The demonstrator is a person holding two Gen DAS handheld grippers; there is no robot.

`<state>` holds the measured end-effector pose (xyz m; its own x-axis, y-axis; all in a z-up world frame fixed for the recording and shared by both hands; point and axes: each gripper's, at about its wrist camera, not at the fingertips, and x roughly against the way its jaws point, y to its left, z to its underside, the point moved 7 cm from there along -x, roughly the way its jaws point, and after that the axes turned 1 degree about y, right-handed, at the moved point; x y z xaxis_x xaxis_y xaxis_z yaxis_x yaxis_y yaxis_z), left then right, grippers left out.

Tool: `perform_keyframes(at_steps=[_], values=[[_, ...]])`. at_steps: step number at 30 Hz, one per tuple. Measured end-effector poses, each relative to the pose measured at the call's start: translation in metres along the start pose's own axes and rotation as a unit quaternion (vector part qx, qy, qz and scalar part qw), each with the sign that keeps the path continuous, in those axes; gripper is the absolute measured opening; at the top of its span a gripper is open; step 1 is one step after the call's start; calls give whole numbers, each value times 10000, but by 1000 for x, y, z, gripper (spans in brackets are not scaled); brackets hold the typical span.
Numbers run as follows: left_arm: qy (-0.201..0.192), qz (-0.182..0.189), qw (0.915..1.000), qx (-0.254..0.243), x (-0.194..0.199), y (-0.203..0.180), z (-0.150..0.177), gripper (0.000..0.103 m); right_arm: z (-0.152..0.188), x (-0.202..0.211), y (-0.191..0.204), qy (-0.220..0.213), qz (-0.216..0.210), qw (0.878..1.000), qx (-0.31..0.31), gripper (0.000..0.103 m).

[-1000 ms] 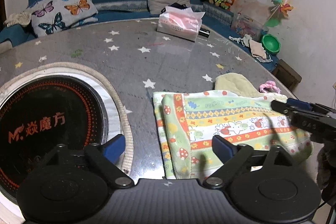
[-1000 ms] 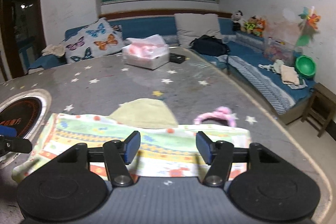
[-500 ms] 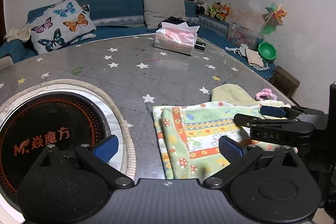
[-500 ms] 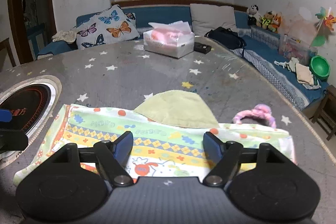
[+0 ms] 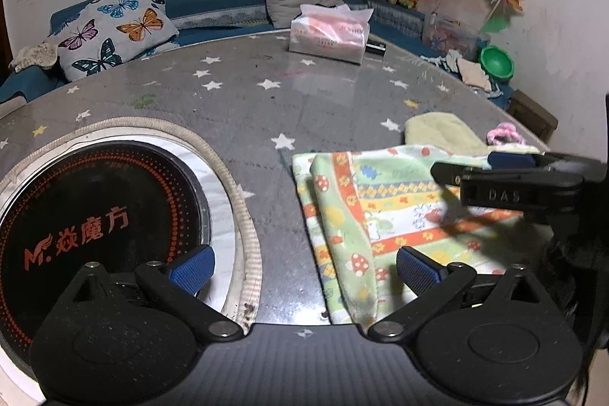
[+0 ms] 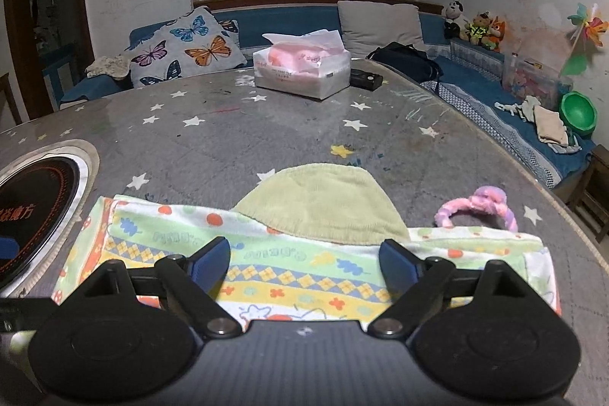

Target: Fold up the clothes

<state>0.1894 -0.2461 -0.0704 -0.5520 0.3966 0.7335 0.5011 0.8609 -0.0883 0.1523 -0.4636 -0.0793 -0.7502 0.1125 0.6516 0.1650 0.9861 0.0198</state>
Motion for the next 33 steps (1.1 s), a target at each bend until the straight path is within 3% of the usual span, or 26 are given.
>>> perform_keyframes(at_steps=[7,13,26,33], values=[[45,-72,10000,-6,-3,4,3,103,-6,-2,1,18,39,10000,77,89],[11,-102,9999,-32,3,3,6,103,4,23,0,-81,-16,9999,132,89],[-54,-175,9996,-215,11,-1,16,103,65,86,0,-146,117,9996,189,91],[-59,-197,9995,-251,14,-1,19,103,74,100,-4,-240,98,9996,137,96]])
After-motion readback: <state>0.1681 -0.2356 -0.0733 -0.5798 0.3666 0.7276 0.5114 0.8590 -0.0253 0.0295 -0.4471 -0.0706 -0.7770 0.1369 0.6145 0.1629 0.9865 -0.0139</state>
